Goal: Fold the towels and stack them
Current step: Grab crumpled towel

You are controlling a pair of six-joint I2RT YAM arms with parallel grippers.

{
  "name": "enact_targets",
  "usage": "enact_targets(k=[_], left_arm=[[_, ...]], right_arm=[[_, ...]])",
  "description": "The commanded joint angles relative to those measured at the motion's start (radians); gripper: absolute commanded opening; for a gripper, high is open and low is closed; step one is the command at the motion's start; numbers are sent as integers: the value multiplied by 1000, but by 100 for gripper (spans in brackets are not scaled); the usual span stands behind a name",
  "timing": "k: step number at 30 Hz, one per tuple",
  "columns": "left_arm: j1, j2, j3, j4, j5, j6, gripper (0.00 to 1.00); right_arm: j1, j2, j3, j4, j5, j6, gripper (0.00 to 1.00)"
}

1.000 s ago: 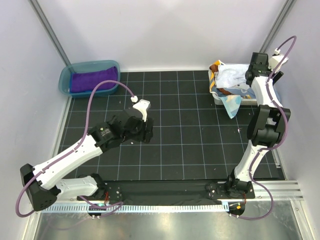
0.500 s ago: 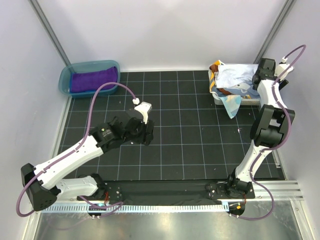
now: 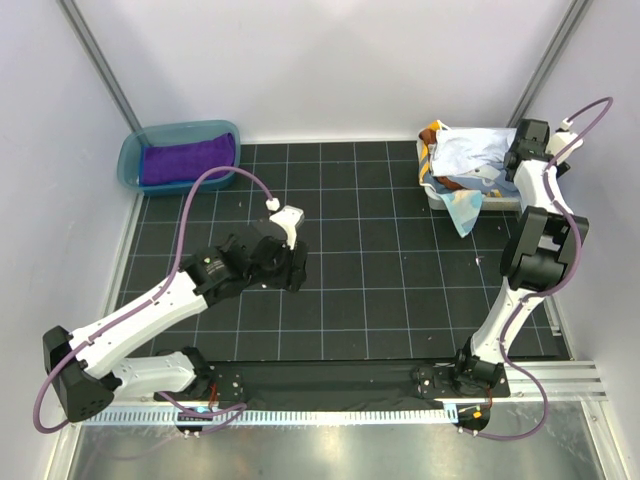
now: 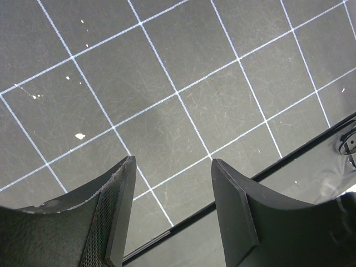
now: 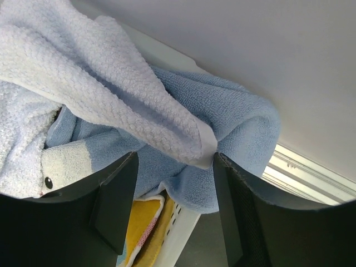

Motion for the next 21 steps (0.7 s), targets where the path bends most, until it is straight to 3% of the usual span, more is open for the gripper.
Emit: enact_targets(k=[1, 7, 11, 14, 18, 21], left_arm=[[3, -5, -1, 32, 17, -6, 60], [2, 3, 2, 34, 26, -11, 59], [2, 12, -1, 38, 35, -14, 58], [2, 9, -2, 38, 34, -15, 58], [3, 9, 7, 34, 20, -9, 58], [2, 8, 22, 23, 9, -4, 58]], right_arm=[[-10, 9, 19, 38, -3, 21, 62], [-21, 23, 17, 49, -2, 18, 59], [-28, 26, 24, 60, -9, 11, 50], [-28, 28, 46, 63, -13, -5, 37], [-28, 34, 105, 31, -17, -11, 7], [-28, 11, 134, 21, -29, -6, 1]])
